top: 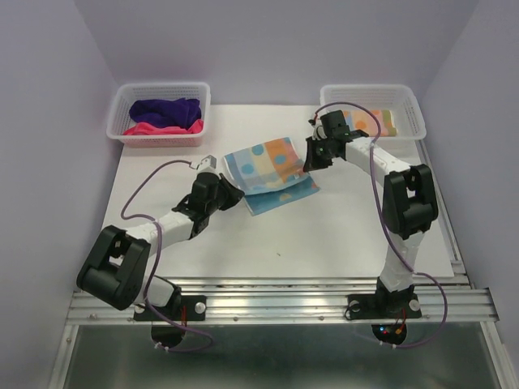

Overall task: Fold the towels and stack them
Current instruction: Fold the towel

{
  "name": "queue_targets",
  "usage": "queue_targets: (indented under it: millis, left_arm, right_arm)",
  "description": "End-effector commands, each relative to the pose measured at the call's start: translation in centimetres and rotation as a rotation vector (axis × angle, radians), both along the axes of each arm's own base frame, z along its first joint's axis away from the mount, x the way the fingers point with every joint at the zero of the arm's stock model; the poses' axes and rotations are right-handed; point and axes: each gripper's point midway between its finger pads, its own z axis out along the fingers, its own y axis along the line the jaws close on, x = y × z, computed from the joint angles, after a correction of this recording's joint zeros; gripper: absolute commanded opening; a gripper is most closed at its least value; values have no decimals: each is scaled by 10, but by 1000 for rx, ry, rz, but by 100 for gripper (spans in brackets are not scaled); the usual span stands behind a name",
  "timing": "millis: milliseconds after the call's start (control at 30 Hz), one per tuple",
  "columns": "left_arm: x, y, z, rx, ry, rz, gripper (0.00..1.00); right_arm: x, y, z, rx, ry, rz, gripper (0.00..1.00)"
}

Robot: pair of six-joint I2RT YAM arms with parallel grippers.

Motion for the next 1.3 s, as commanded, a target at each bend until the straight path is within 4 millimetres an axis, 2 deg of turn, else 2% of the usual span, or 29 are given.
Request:
queue_targets:
  millis: [0, 267, 800, 1267]
  left_arm:
    - [-7, -6, 8, -47, -21, -13, 0]
    - [-19, -11, -4, -46, 7, -31, 0]
    - [-34, -20, -43, -29, 115, -62, 0]
    - [-38, -25, -56, -19, 146, -86, 0]
  right_arm:
    - [-7, -10, 16, -20, -29, -6, 6]
    - [-12, -14, 7, -41, -1, -21, 6]
    - [-12, -24, -16, -90, 32, -64, 9]
    - [-18, -32, -42, -123, 73, -126, 14]
